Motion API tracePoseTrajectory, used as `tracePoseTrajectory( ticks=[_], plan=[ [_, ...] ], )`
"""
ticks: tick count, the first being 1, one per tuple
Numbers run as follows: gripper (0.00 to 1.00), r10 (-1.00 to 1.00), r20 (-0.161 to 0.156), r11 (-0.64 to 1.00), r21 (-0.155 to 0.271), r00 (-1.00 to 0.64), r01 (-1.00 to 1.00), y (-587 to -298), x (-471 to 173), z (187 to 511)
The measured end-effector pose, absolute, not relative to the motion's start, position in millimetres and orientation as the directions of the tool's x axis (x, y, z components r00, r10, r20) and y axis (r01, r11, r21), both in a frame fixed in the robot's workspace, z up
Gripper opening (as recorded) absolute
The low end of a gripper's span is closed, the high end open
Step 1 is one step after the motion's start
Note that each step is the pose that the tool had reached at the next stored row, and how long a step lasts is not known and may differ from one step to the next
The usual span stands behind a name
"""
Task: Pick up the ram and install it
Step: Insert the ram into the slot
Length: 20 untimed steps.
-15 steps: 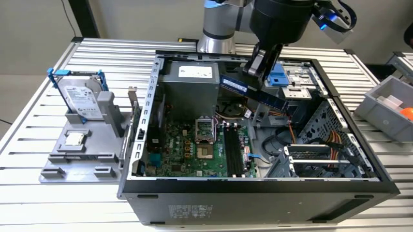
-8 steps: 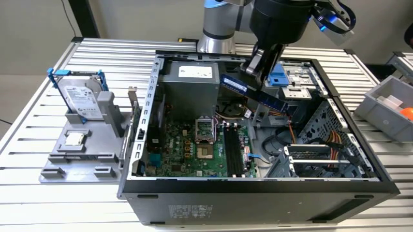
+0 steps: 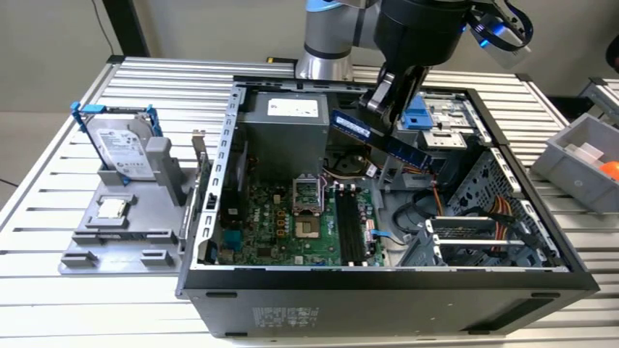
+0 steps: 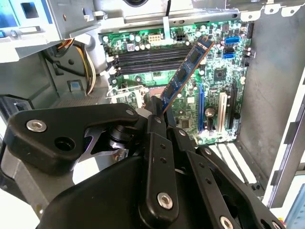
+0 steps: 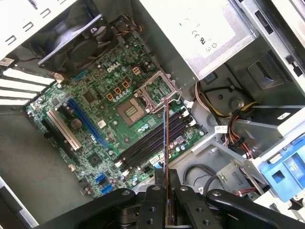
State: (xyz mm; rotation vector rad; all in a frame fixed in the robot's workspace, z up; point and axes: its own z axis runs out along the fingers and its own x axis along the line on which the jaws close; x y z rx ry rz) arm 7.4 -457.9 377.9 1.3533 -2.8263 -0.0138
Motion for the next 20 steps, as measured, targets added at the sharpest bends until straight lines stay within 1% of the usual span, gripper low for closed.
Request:
tracePoseTrajectory(
  ticks=[7,20],
  plan=[
    [0.0,-0.775,0.003,0.632,0.011,-0.632,-0.775,-457.9,7.4,377.9],
    [0.0,-0.715,0.003,0.699,0.011,-0.699,-0.715,-457.9,7.4,377.7]
  ],
)
